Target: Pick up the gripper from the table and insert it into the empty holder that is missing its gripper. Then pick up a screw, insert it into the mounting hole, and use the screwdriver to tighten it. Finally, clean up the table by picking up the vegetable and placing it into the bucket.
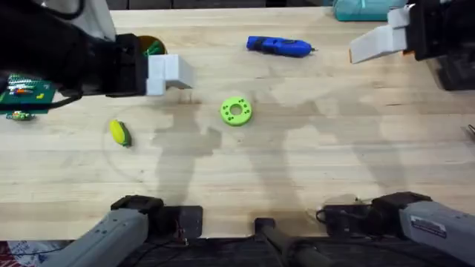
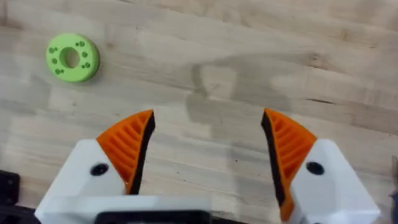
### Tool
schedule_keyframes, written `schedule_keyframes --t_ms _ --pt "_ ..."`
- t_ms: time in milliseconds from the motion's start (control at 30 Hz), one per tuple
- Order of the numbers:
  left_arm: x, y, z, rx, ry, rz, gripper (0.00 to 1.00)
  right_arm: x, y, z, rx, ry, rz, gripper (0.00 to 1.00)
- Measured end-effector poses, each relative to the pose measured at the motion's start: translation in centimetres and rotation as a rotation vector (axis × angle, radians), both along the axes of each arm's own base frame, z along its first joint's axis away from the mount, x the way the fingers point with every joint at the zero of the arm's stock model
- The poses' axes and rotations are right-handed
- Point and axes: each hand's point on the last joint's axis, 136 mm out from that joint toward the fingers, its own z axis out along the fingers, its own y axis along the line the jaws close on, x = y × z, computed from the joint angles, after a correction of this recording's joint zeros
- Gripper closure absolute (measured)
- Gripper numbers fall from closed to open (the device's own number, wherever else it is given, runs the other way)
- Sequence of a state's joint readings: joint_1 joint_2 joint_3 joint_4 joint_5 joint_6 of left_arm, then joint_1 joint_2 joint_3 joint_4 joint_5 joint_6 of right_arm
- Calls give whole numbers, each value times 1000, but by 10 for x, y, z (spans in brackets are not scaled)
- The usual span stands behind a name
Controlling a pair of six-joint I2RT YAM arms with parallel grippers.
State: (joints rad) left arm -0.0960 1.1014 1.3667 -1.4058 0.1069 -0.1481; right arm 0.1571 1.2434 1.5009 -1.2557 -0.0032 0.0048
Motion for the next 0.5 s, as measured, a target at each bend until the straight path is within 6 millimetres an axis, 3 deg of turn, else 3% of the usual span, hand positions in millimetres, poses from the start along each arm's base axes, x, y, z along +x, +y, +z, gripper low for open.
schedule_keyframes --t_ms 300,500 --pt "13 84 -48 88 225 476 14 -1 3 0 23 6 0 6" --pt "13 125 -99 49 241 672 15 -1 3 0 23 6 -1 7"
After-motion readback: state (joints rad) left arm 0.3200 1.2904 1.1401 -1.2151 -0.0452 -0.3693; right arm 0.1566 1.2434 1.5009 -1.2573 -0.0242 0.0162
